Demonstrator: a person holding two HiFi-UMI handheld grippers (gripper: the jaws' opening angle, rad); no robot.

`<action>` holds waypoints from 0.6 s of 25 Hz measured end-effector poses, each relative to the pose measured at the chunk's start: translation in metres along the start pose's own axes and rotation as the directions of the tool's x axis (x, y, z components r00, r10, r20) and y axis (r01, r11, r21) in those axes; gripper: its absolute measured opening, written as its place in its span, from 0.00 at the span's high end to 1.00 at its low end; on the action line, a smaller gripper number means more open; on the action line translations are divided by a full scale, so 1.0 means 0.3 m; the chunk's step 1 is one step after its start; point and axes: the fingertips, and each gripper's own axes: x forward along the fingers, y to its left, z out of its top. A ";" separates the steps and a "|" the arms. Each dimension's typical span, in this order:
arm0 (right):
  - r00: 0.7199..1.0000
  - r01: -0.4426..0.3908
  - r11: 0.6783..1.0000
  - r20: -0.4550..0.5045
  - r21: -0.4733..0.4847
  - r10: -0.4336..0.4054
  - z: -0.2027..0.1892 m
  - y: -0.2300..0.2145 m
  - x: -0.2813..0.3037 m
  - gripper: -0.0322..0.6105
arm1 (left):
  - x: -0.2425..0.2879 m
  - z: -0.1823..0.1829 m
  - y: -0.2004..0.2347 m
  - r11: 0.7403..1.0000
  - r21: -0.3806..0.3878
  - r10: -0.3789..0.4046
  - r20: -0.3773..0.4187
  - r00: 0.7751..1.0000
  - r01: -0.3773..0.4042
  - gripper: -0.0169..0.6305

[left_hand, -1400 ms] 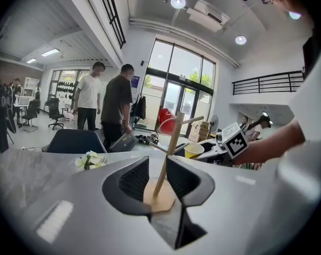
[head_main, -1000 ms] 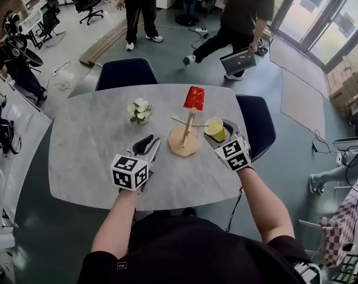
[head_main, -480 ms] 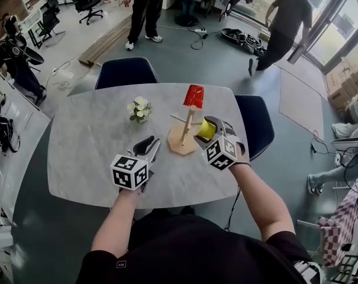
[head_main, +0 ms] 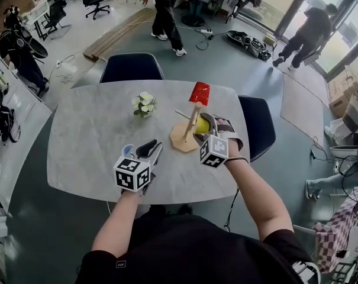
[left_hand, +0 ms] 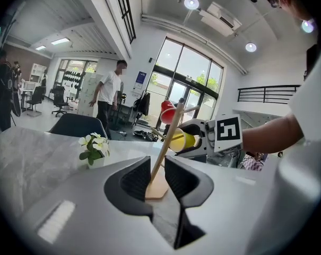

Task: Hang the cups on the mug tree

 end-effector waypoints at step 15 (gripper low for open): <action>1.000 0.014 0.989 -0.025 -0.150 -0.018 0.010 0.024 -0.012 0.46 | -0.016 -0.035 -0.060 1.000 -0.004 0.002 0.000 1.000 -0.002 0.84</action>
